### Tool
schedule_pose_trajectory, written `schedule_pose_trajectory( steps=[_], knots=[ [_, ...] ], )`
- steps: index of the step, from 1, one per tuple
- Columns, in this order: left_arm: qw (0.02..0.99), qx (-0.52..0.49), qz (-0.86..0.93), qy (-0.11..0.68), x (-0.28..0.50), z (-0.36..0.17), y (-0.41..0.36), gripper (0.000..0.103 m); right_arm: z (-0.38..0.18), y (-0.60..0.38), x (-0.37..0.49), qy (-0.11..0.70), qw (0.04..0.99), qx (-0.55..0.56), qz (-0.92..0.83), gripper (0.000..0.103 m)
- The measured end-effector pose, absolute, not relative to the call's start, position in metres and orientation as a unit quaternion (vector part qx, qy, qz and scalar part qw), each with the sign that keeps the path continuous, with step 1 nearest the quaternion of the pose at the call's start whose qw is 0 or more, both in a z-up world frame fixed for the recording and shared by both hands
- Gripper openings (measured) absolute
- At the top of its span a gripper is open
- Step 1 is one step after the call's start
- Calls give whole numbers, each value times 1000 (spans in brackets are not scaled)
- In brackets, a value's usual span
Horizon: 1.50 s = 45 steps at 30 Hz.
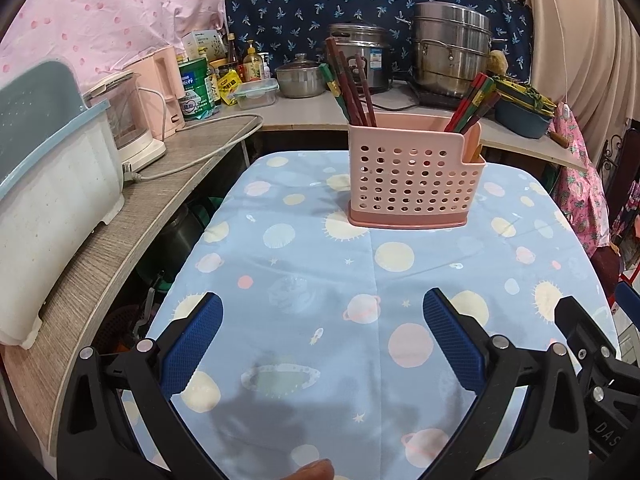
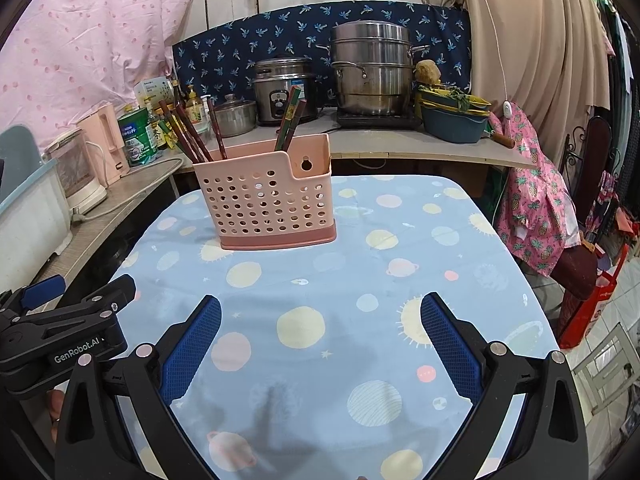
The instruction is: Organize utensils
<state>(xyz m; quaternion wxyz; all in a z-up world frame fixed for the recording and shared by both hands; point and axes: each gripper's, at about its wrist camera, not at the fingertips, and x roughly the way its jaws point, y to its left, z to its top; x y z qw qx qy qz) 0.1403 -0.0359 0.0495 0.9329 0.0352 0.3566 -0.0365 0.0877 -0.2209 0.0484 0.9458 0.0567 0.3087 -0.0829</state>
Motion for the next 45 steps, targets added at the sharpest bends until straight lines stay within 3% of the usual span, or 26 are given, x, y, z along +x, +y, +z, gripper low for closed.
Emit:
schedule_pose_trajectory(
  steps=[45],
  knots=[
    [932, 40, -33, 359, 148, 48, -42, 96, 48, -222, 89, 310, 946, 55, -83, 96]
  ],
)
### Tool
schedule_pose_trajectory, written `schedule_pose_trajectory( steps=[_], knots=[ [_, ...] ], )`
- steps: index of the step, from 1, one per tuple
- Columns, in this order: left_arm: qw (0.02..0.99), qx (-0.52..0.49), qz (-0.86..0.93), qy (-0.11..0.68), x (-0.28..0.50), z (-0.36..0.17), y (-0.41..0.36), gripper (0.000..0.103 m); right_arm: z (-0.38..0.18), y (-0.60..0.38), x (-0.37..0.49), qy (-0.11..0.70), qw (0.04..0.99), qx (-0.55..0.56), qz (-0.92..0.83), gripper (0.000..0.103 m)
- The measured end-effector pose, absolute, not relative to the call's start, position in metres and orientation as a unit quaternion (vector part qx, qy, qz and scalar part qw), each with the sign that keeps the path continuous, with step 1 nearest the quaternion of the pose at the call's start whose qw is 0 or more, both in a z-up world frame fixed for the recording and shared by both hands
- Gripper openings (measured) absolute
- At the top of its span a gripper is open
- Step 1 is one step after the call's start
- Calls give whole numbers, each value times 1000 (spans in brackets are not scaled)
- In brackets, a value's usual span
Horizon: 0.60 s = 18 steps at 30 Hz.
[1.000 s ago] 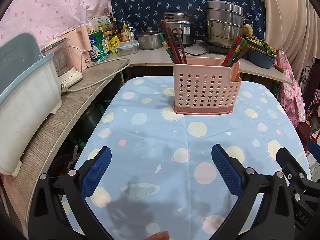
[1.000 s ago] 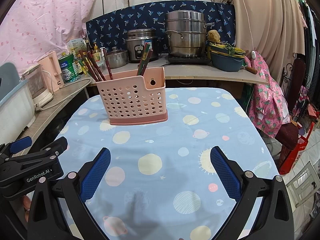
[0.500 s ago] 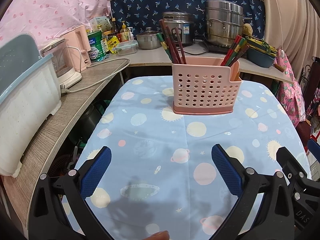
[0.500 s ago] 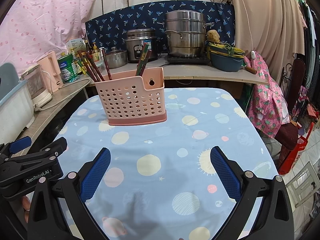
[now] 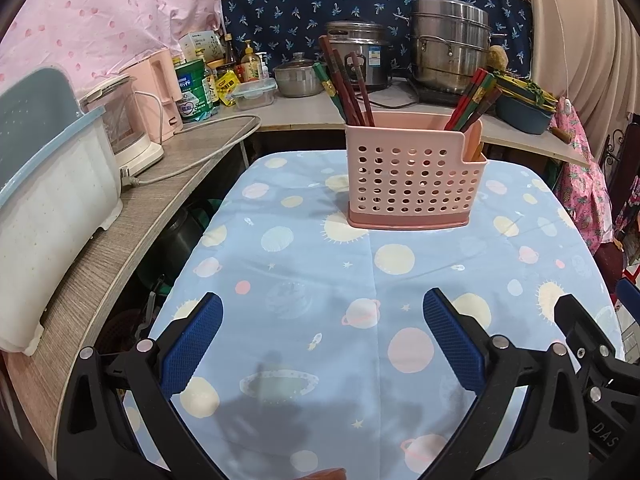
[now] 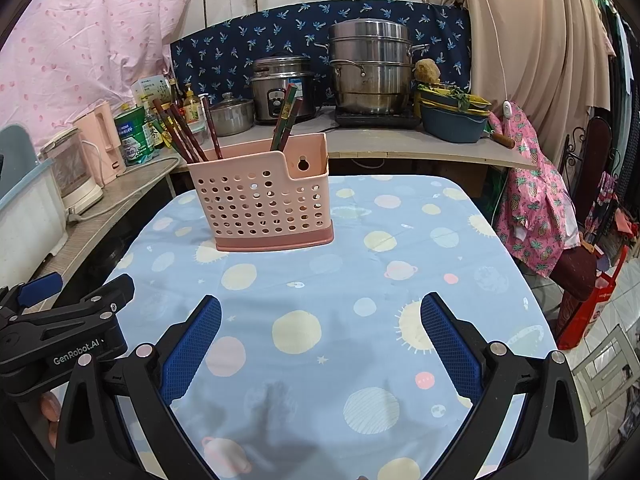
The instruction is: Organize utensils
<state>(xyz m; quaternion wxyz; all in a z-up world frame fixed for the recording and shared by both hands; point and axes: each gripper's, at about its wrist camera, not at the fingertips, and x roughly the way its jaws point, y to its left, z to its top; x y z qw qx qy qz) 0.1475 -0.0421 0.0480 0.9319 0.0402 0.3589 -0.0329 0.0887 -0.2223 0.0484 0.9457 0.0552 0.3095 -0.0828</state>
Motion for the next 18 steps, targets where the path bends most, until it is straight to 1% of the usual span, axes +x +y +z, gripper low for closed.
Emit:
schedule_pose_trajectory(
  steps=[10, 18],
  knots=[
    [932, 40, -33, 358, 156, 49, -43, 96, 47, -224, 91, 309, 946, 55, -82, 96],
    [932, 44, -32, 359, 176, 46, -50, 96, 42, -227, 109, 314, 945, 49, -74, 96]
  ],
)
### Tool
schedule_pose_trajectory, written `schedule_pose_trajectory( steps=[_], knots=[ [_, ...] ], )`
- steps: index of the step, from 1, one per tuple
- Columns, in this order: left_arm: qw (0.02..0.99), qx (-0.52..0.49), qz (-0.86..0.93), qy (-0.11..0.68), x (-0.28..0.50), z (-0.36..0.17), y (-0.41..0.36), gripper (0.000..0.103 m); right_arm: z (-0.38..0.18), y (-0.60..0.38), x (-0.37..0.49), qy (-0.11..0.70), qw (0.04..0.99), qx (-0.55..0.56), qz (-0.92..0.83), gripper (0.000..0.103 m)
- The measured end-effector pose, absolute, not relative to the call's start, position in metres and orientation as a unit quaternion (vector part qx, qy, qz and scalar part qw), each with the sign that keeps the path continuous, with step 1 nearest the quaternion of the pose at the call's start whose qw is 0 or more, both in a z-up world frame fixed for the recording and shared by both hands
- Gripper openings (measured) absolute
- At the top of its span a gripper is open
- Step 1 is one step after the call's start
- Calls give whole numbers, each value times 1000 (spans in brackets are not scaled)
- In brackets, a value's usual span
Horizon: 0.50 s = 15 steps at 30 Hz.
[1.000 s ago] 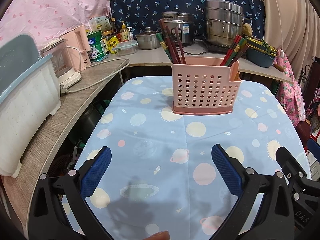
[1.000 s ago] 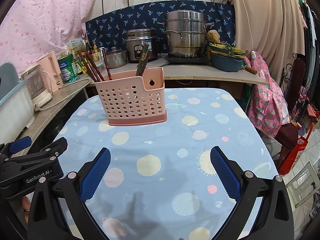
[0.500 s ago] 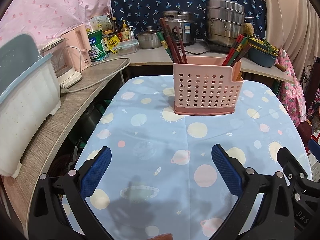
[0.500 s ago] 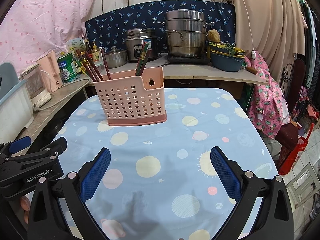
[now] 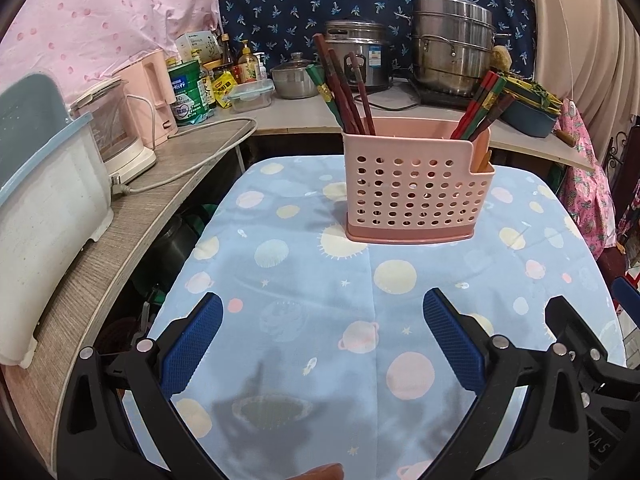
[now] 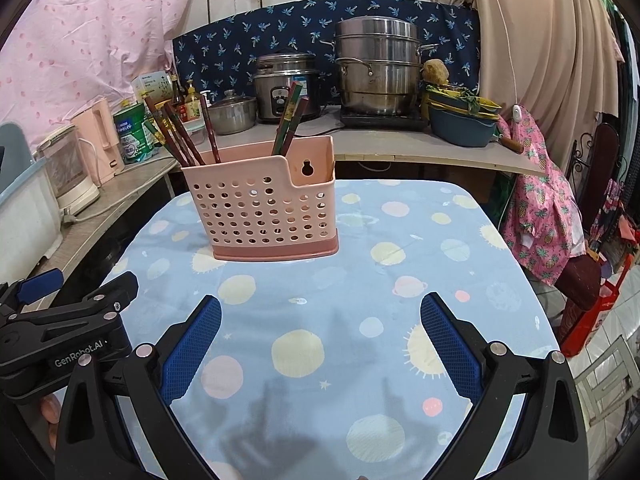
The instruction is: Organize utensils
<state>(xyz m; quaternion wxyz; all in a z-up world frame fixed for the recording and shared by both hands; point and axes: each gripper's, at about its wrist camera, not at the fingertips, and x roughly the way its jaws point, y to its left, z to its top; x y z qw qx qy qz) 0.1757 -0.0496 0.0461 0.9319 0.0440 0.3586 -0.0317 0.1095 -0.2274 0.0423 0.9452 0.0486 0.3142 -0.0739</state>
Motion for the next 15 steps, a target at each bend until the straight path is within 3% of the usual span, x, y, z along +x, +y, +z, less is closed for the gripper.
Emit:
schedule_pose_trajectory(
  steps=[15],
  knots=[
    [928, 39, -26, 370, 201, 31, -52, 96, 36, -233, 142, 325, 942, 53, -70, 96]
  ],
)
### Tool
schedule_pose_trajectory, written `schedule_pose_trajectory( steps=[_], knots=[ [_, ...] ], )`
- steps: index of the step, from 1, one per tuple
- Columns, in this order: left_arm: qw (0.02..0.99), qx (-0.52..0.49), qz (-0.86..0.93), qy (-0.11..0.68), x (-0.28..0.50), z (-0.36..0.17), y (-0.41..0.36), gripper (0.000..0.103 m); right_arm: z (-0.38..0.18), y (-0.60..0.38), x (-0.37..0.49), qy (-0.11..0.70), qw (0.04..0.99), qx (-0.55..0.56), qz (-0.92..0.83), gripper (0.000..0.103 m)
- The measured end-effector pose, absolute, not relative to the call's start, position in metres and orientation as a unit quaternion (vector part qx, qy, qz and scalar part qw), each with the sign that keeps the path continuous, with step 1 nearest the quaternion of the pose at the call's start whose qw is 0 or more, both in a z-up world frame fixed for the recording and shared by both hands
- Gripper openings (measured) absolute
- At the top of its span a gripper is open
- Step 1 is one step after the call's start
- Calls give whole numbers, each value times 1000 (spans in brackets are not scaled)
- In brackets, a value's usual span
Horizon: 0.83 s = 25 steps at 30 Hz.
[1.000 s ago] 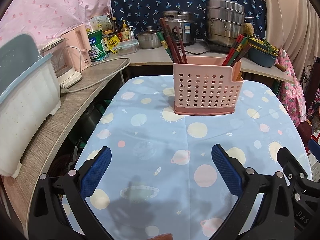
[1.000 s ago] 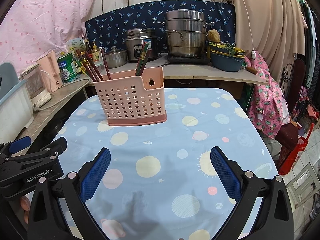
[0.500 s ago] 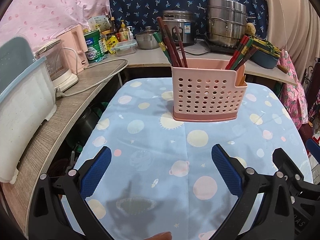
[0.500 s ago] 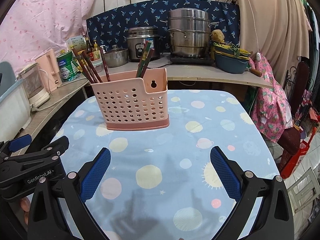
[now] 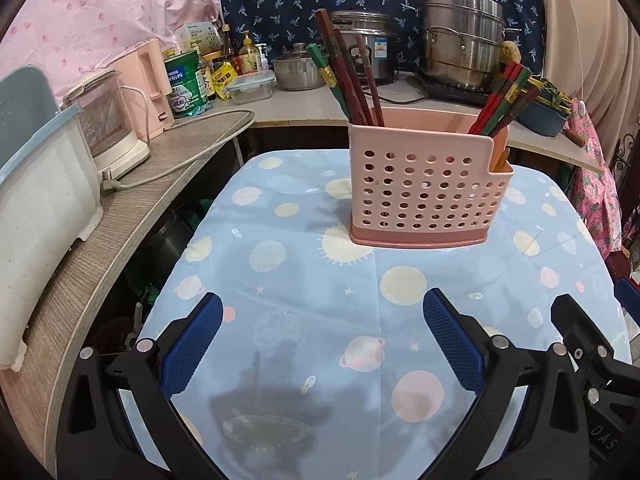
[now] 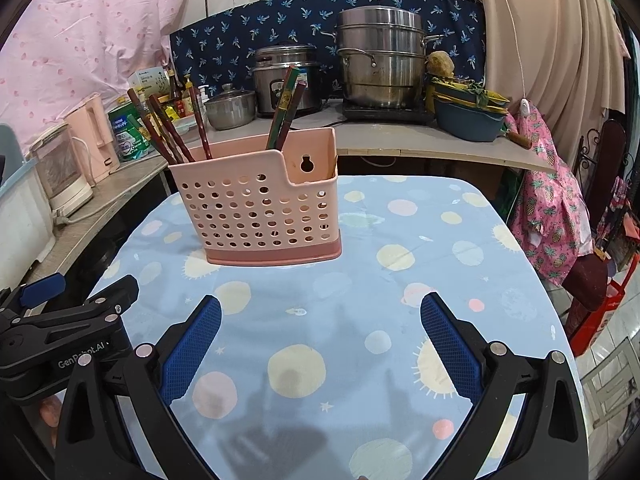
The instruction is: Organize utensils
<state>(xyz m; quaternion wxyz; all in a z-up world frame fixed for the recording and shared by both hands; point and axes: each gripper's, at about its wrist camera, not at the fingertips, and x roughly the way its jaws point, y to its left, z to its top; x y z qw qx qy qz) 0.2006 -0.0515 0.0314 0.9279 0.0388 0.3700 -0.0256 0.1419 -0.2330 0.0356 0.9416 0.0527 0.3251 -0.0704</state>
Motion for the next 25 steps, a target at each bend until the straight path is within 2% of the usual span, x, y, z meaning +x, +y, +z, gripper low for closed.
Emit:
schedule_pose_trajectory(
  steps=[25],
  knots=[
    [928, 34, -25, 370, 212, 29, -49, 96, 33, -224, 160, 328, 942, 44, -59, 96]
  ],
)
